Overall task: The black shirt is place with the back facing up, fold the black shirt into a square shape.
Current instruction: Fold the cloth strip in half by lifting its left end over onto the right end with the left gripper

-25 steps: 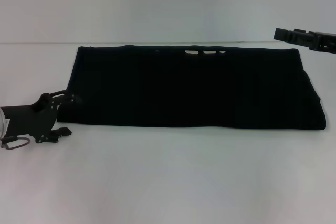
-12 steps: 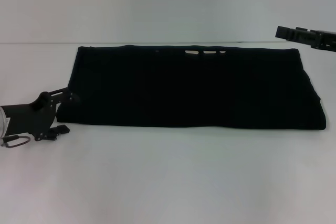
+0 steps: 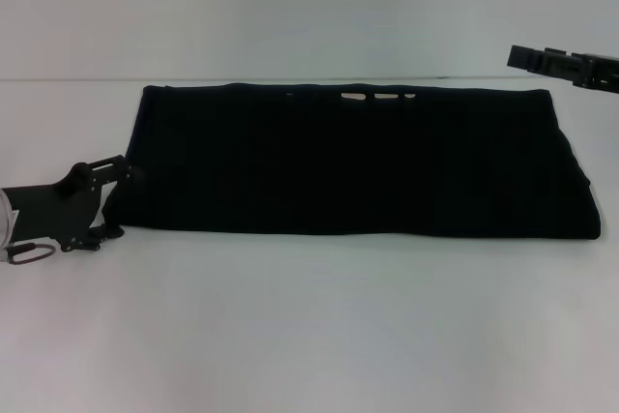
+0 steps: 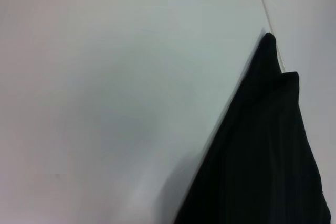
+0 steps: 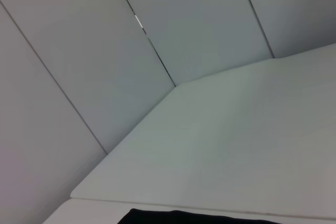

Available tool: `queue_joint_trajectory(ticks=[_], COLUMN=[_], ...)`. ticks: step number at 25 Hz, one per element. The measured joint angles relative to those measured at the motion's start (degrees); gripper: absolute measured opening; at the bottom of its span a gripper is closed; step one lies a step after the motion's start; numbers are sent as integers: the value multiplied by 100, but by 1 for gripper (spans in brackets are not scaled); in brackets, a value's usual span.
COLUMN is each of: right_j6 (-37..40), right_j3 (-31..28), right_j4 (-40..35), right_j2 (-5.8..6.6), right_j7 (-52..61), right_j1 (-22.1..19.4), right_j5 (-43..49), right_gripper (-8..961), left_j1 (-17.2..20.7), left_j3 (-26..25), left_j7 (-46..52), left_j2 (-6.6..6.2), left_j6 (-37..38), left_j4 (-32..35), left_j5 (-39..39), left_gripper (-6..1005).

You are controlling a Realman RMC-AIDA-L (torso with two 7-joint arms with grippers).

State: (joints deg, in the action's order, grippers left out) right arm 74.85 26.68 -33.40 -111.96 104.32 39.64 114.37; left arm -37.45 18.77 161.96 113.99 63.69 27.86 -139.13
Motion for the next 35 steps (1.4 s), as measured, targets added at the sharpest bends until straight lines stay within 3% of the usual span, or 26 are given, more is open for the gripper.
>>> queue_joint_trajectory(ticks=[35], right_j6=[20], right_j3=[4], right_j4=[0], right_j2=[26], right_j7=[9], right_j1=[14], right_j5=[-47], right_gripper=[899], left_j1=[-159], left_j3=[30], left_j7=[-352], left_j2=[-27], left_j6=[-337], left_j4=[-92], left_j5=[-17], left_gripper=[935])
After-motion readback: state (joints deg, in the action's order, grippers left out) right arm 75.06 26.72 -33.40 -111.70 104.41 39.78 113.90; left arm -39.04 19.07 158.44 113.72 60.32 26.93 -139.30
